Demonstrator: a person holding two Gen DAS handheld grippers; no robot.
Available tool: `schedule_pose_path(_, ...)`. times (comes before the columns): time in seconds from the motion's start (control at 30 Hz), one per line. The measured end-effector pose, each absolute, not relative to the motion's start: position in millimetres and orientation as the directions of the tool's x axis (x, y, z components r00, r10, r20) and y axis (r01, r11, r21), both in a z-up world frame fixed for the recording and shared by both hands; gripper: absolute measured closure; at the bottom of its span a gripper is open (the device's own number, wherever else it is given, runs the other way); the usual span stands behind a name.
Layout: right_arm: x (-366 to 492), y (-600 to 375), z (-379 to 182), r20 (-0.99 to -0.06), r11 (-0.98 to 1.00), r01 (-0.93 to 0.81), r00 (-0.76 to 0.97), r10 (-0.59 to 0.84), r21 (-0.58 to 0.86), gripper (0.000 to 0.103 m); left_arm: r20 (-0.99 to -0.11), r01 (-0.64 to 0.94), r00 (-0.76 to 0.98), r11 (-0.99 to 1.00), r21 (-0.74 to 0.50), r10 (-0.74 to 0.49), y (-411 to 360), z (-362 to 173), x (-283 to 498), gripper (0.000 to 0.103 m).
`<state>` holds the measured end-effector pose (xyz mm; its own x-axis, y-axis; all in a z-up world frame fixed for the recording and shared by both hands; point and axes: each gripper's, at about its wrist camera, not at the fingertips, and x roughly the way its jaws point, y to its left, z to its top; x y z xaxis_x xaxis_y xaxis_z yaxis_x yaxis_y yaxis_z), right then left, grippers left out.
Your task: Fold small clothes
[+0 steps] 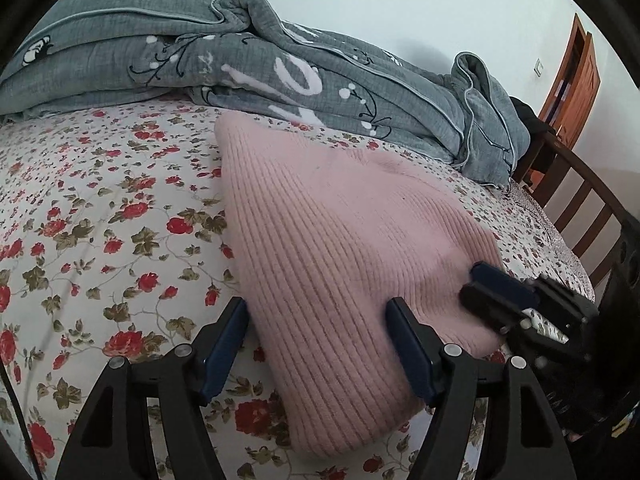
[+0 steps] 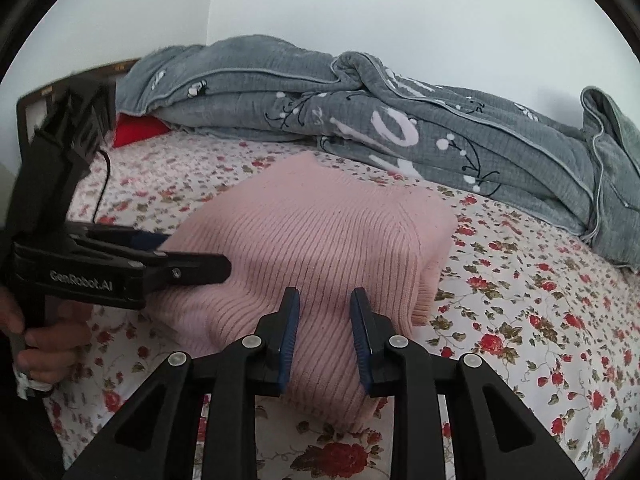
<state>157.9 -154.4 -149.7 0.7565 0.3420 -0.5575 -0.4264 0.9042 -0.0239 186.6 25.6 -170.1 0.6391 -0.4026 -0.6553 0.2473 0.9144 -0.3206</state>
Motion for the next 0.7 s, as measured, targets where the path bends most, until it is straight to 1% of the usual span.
schedule_pose_path(0.07,156.6,-164.0,-142.3,-0.521,0.911,-0.412,0.779,0.349,-0.005,0.075,-0.654,0.247,0.643,0.916,-0.315,-0.398,24.7,-169.4,185.8,0.032)
schedule_pose_path(0.13,157.3,-171.8,-138.7,-0.501,0.920,-0.391,0.793,0.347,0.017,0.069,-0.654,0.247,0.645,0.917,-0.313,-0.396,24.4,-169.1,185.9,0.032)
schedule_pose_path(0.17,159.7,-175.4,-138.1,-0.501,0.926,-0.377,0.796,0.339,0.028,0.066,-0.653,0.246,0.645,0.917,-0.314,-0.397,24.3,-169.2,185.9,0.032)
schedule_pose_path(0.23,167.2,-179.4,-142.0,-0.527,0.942,-0.336,0.796,0.298,0.025,0.063,-0.653,0.244,0.645,0.917,-0.317,-0.397,24.3,-169.6,185.9,0.032)
schedule_pose_path(0.33,182.0,-182.2,-157.6,-0.602,0.956,-0.293,0.758,0.251,0.029,0.062,-0.652,0.242,0.645,0.916,-0.319,-0.398,23.6,-169.0,186.4,0.032)
schedule_pose_path(0.37,183.2,-183.0,-159.8,-0.607,0.956,-0.290,0.753,0.253,0.039,0.061,-0.652,0.242,0.647,0.917,-0.318,-0.396,23.2,-168.7,186.7,0.032)
schedule_pose_path(0.5,180.0,-182.6,-157.9,-0.593,0.959,-0.284,0.769,0.238,0.017,0.060,-0.631,0.248,0.656,0.909,-0.336,-0.413,26.2,-159.9,187.0,0.033)
schedule_pose_path(0.53,180.0,-181.8,-158.8,-0.593,0.959,-0.283,0.770,0.234,0.011,0.060,-0.614,0.248,0.667,0.903,-0.351,-0.422,29.2,-156.1,186.7,0.036)
schedule_pose_path(0.7,180.2,-182.4,-159.0,-0.591,0.960,-0.281,0.772,0.233,0.012,0.060,-0.539,0.260,0.701,0.871,-0.416,-0.467,36.2,-141.0,189.1,0.036)
